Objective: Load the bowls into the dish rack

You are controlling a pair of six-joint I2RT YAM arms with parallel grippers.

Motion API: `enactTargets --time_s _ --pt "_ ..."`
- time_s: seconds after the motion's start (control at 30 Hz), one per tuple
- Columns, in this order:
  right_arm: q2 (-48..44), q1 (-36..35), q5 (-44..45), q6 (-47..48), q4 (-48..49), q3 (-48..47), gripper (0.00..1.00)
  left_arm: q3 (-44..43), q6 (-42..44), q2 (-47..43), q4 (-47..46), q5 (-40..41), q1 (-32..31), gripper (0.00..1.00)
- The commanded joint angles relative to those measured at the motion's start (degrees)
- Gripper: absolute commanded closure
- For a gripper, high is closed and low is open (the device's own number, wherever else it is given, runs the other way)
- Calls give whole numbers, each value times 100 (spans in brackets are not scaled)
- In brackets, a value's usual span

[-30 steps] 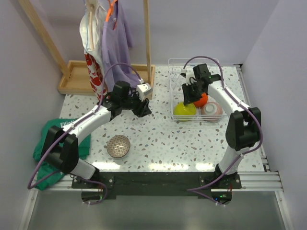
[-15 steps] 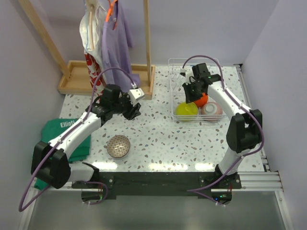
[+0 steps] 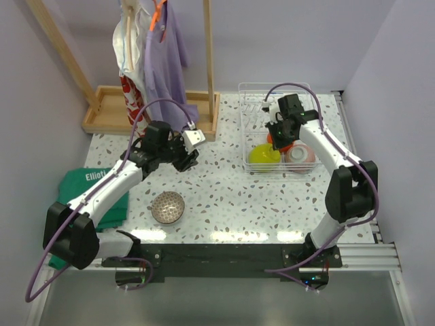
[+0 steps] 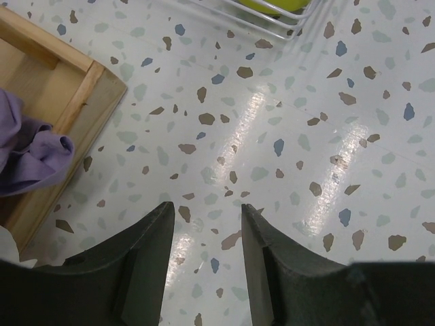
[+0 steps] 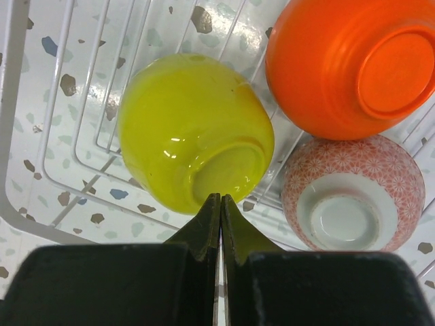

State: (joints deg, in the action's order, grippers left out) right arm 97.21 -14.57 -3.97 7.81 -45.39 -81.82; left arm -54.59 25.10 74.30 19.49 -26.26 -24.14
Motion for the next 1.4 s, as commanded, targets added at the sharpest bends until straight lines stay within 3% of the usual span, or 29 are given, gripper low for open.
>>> enactTargets --time_s 0.0,0.7,1.07,1.1,1.13,1.27,1.37 --pt "70 7 2 89 170 -53 100 27 153 -153 -6 -107 85 51" --pt "808 -591 -201 -8 56 -871 100 624 364 -522 64 16 401 51" --pt "405 -688 256 97 -146 -1072 100 362 610 -768 547 -55 437 51" --pt "300 -688 247 150 -137 -1090 96 222 645 -786 617 -55 445 51" --pt "81 -679 195 185 -102 -1116 84 168 689 -829 696 -46 445 51" --pt "-280 -784 -1356 379 -93 -1108 59 97 768 -1137 863 226 445 48" --pt "-334 -1231 -1931 676 -207 -1160 54 272 794 -1540 1205 814 454 43"
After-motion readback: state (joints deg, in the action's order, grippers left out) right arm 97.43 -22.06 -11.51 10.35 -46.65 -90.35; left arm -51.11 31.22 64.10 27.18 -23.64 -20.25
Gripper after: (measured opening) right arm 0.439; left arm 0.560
